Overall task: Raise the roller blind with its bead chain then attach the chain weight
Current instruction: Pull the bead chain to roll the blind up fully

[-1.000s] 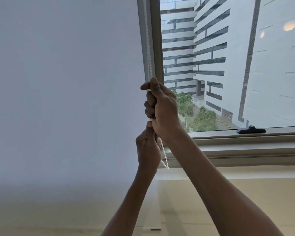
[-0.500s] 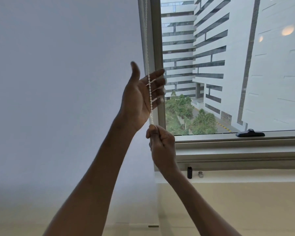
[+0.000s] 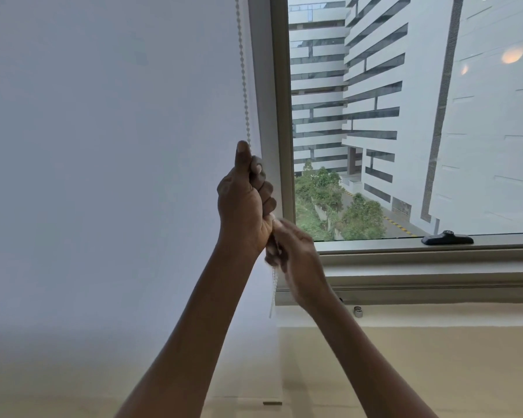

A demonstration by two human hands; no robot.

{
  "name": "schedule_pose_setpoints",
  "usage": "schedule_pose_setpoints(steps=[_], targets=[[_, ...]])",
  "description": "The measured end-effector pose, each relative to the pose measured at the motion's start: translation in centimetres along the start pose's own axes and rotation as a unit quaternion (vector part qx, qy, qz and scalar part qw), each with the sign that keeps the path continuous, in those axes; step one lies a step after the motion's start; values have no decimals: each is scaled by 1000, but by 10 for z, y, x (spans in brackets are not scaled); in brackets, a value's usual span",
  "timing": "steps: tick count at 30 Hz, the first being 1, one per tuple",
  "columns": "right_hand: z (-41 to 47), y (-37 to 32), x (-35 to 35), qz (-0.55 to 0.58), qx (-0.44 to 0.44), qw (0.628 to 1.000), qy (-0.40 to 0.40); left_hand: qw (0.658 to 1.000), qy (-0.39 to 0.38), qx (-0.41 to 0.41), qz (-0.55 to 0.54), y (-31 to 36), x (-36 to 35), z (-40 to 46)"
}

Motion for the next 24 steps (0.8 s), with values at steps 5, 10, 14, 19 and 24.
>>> schedule_pose_setpoints(steps=[5, 10, 14, 19, 24], targets=[[36, -62, 10, -128, 22, 990, 59, 988, 62, -26, 141, -15, 21, -32], [73, -103, -31, 35, 23, 998, -38, 977, 64, -31, 199, -35, 19, -51], [75, -100, -35, 99, 0, 995, -2, 970, 71, -44, 228, -33, 19, -53], [70, -114, -35, 34, 83, 996, 13, 975, 8, -46, 217, -33, 12, -49], [64, -127, -26, -110, 137, 982, 74, 971, -10, -31, 238, -39, 10, -38]])
Point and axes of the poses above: each hand's wrist, its own z-axis towards the middle knuckle, its own x-axis out of the back of the hand, y = z × x, the point moved 10 cm from there along z, towards the middle knuckle, and after that the axes turned 13 degrees about -y, right-handed, at the moved point
